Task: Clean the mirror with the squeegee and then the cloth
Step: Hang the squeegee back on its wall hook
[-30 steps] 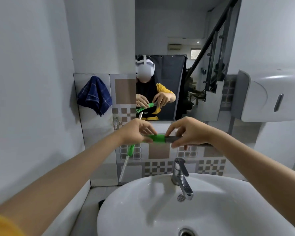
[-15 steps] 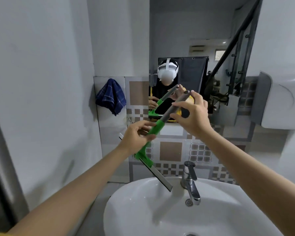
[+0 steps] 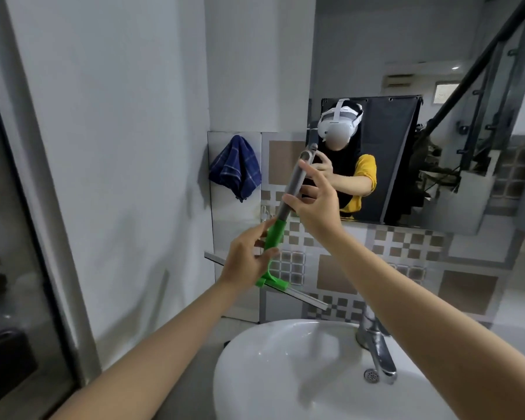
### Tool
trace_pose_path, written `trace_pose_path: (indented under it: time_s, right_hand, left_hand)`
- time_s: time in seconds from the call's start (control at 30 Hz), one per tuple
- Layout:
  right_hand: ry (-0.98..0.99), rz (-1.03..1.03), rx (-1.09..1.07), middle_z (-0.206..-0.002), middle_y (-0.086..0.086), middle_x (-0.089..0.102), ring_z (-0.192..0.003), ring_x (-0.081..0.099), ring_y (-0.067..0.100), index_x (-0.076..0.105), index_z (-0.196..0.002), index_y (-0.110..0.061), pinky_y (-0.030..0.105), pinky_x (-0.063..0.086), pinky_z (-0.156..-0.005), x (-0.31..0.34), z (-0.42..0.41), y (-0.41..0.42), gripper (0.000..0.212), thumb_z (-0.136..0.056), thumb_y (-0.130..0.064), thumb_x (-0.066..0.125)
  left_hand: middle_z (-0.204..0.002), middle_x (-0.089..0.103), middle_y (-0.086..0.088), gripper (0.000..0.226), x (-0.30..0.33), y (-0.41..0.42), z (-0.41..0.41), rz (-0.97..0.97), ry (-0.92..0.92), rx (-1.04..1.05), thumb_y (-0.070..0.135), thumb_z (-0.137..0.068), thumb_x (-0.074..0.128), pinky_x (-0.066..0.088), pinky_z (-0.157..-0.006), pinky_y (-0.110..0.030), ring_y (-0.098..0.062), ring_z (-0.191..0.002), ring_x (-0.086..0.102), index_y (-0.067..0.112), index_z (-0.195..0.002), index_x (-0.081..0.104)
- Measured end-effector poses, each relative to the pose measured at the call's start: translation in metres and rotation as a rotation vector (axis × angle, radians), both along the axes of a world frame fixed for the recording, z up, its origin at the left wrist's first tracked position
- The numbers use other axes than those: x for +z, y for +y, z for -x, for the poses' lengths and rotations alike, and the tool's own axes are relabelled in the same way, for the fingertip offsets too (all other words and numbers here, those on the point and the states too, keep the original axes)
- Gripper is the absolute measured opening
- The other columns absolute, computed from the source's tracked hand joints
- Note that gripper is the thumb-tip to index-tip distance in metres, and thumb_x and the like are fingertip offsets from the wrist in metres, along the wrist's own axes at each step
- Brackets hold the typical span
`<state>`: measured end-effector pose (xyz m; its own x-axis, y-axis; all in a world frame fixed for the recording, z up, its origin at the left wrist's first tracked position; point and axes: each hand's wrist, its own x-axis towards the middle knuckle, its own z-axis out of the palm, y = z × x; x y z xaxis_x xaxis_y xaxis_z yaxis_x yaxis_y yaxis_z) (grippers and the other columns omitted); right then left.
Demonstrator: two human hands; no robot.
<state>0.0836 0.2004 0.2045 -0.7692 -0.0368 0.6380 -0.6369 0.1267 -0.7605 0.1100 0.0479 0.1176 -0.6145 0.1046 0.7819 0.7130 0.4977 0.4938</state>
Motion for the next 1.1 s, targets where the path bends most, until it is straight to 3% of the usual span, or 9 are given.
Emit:
trace_pose_path:
  time_s: [0.1, 0.3, 0.5, 0.67, 0.77, 0.8, 0.9, 1.03, 1.1]
  right_hand:
    - [-0.015, -0.021, 0.031, -0.099, -0.006, 0.062, -0.086, 0.067, 0.011, 0.043, -0.138, -0.025, 0.027, 0.059, -0.074, -0.009, 0.011, -0.016, 0.070, -0.080, 0.003, 0.070]
    - [-0.087, -0.074, 0.039, -0.128, 0.011, 0.057, -0.110, 0.062, 0.026, 0.042, -0.129, -0.048, 0.047, 0.057, -0.085, -0.053, 0.043, -0.045, 0.074, -0.081, 0.001, 0.069]
    - [-0.185, -0.081, 0.028, -0.121, 0.016, 0.060, -0.104, 0.064, 0.028, 0.037, -0.136, -0.042, 0.043, 0.058, -0.080, -0.111, 0.069, -0.064, 0.074, -0.083, 0.002, 0.066]
    - [-0.227, -0.104, 0.019, -0.126, 0.011, 0.056, -0.107, 0.062, 0.022, 0.038, -0.136, -0.041, 0.042, 0.059, -0.080, -0.138, 0.085, -0.069, 0.074, -0.083, 0.004, 0.066]
    - [-0.234, -0.166, 0.000, -0.118, 0.002, 0.053, -0.092, 0.059, 0.007, 0.037, -0.141, -0.027, 0.021, 0.057, -0.074, -0.146, 0.093, -0.069, 0.071, -0.084, 0.002, 0.065]
    - [-0.224, -0.186, -0.010, -0.120, 0.002, 0.053, -0.091, 0.057, 0.005, 0.037, -0.142, -0.025, 0.018, 0.056, -0.075, -0.148, 0.095, -0.068, 0.071, -0.084, 0.002, 0.065]
    - [-0.222, -0.208, -0.019, -0.134, 0.007, 0.050, -0.103, 0.050, 0.008, 0.036, -0.143, -0.023, 0.031, 0.054, -0.088, -0.150, 0.100, -0.068, 0.071, -0.084, 0.002, 0.065]
    - [-0.234, -0.246, -0.010, -0.134, 0.005, 0.050, -0.090, 0.051, -0.001, 0.036, -0.143, -0.025, 0.016, 0.050, -0.079, -0.153, 0.106, -0.071, 0.071, -0.084, 0.001, 0.065]
    - [-0.234, -0.258, -0.008, -0.134, 0.006, 0.051, -0.092, 0.052, 0.001, 0.036, -0.143, -0.026, 0.021, 0.053, -0.082, -0.157, 0.108, -0.072, 0.072, -0.084, 0.001, 0.066]
  left_hand:
    - [-0.114, 0.063, -0.005, 0.059, -0.008, -0.013, 0.010, 0.019, -0.029, 0.014, 0.015, -0.083, 0.067, 0.053, -0.079, -0.021, -0.012, -0.095, 0.060, 0.011, -0.136, 0.043]
    - [-0.092, 0.063, -0.008, 0.064, -0.048, -0.035, 0.037, 0.039, -0.130, 0.101, 0.005, -0.078, 0.070, 0.050, -0.072, -0.009, -0.019, -0.079, 0.062, 0.014, -0.134, 0.042]
    - [-0.094, 0.068, -0.015, 0.058, -0.096, -0.047, 0.058, 0.021, -0.285, 0.155, 0.005, -0.080, 0.068, 0.054, -0.076, -0.037, -0.025, -0.081, 0.064, 0.016, -0.132, 0.045]
    - [-0.109, 0.064, 0.003, 0.054, -0.119, -0.045, 0.064, -0.065, -0.395, 0.126, 0.004, -0.081, 0.066, 0.053, -0.083, -0.022, -0.015, -0.093, 0.064, 0.013, -0.131, 0.049]
    - [-0.110, 0.060, 0.008, 0.052, -0.127, -0.042, 0.067, -0.084, -0.430, 0.116, 0.005, -0.081, 0.066, 0.049, -0.084, -0.013, -0.012, -0.098, 0.062, 0.013, -0.130, 0.050]
    - [-0.110, 0.060, 0.009, 0.052, -0.128, -0.042, 0.069, -0.084, -0.436, 0.113, 0.005, -0.082, 0.066, 0.048, -0.084, -0.013, -0.012, -0.099, 0.061, 0.013, -0.130, 0.050]
    - [-0.110, 0.060, 0.008, 0.052, -0.132, -0.040, 0.073, -0.086, -0.467, 0.105, 0.006, -0.082, 0.066, 0.050, -0.087, -0.020, -0.011, -0.099, 0.061, 0.013, -0.131, 0.049]
    - [-0.109, 0.062, 0.003, 0.049, -0.136, -0.040, 0.077, -0.113, -0.523, 0.127, 0.008, -0.083, 0.066, 0.052, -0.085, -0.025, -0.015, -0.097, 0.062, 0.013, -0.129, 0.051]
    - [-0.111, 0.064, -0.003, 0.048, -0.140, -0.042, 0.079, -0.115, -0.543, 0.145, 0.009, -0.082, 0.067, 0.053, -0.085, -0.027, -0.017, -0.096, 0.063, 0.013, -0.127, 0.051]
